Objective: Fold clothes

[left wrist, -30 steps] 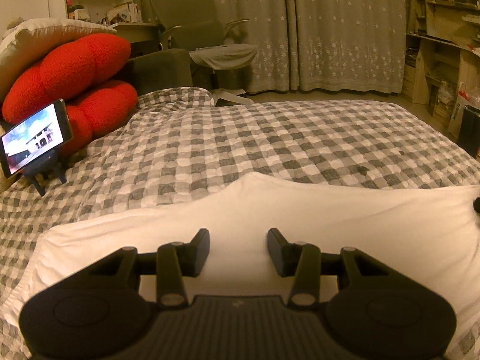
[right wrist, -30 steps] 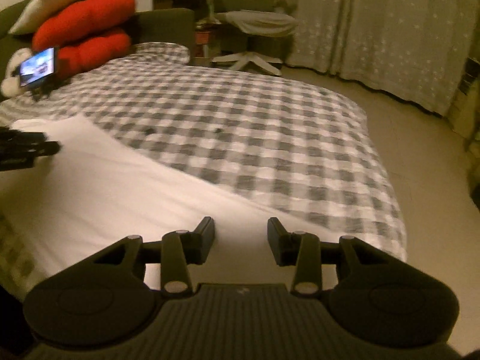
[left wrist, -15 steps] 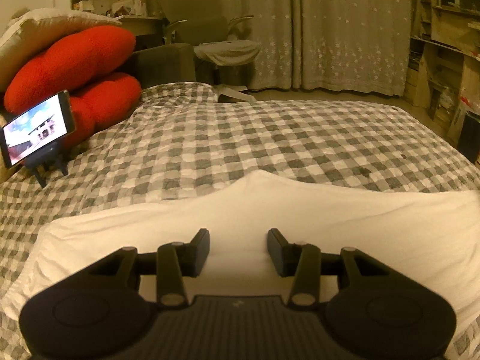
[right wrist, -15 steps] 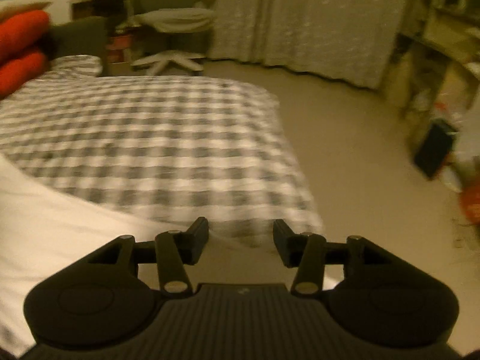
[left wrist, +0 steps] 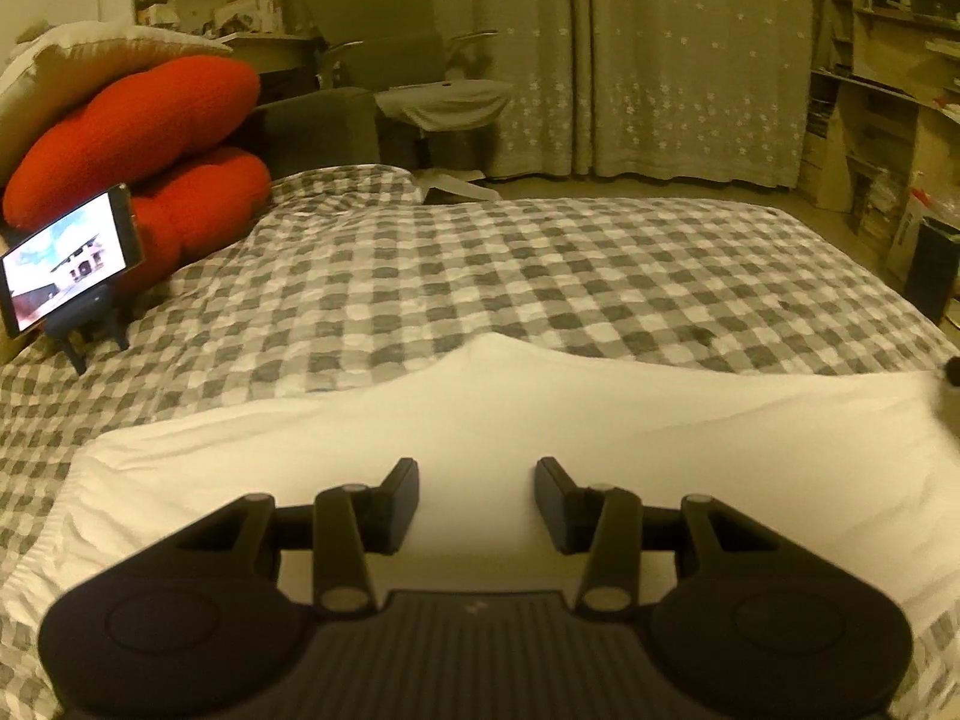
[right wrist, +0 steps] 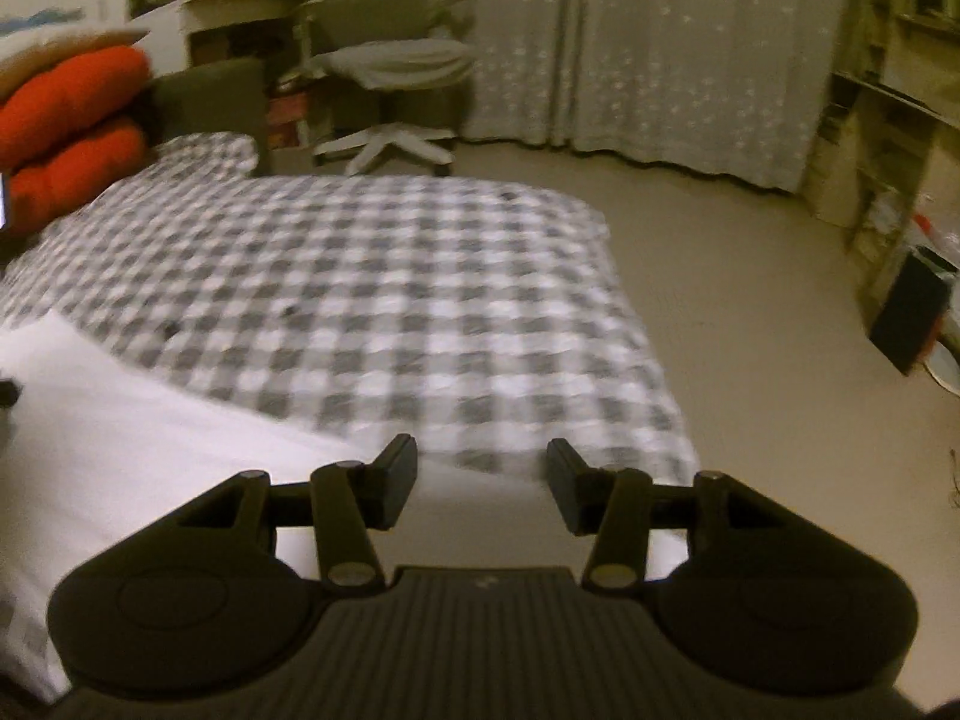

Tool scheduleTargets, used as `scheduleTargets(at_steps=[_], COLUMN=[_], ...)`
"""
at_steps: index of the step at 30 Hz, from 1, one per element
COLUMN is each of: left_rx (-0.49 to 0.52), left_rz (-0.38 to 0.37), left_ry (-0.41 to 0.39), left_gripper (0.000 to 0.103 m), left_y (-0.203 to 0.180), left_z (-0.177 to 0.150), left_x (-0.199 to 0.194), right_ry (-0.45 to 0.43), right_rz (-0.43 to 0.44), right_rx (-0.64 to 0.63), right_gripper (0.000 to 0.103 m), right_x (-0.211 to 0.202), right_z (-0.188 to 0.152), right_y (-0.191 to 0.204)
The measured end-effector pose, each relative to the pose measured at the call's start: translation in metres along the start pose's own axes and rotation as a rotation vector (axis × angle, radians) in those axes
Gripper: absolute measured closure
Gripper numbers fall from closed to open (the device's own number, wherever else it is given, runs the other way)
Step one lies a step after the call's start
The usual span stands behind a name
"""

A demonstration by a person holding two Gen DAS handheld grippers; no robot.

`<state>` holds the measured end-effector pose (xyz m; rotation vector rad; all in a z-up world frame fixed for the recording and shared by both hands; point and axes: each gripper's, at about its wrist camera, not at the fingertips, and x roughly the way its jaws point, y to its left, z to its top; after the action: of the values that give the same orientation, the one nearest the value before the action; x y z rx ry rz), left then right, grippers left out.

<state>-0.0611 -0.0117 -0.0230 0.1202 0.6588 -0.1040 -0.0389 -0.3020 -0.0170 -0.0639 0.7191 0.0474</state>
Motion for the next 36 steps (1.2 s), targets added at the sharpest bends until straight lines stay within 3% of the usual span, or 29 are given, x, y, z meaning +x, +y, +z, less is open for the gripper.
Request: scheduleTargets(at_steps=[5,19,27,36], left_rx=[0.02,-0.009,-0.019,-0.033], left_rz=[0.016,0.007,0.016,0.019], left_ry=[-0.006,0.009,0.014,0.016], left_gripper=[0.059,0.058,0.058,0.058], left_y=[-0.007,-0.002,0.002,0.005], left_z=[-0.002,0.0,-0.001,-0.005], left_x=[0.0,0.001,0.001,-0.004], right_ry=[0.021,0.042,-0.002,-0.02], right_rz=[0.065,0.017,-0.014,0.022], right_rx=[-0.086,0.013,-0.01,-0.078], right_gripper=[0.053,0.053,0.053,0.053], right_x=[0.001,0.005,0.001,-0.016], right_z=[-0.006,0.0,0.003,-0.006], right_y=[0.025,0.003,0.015,0.047])
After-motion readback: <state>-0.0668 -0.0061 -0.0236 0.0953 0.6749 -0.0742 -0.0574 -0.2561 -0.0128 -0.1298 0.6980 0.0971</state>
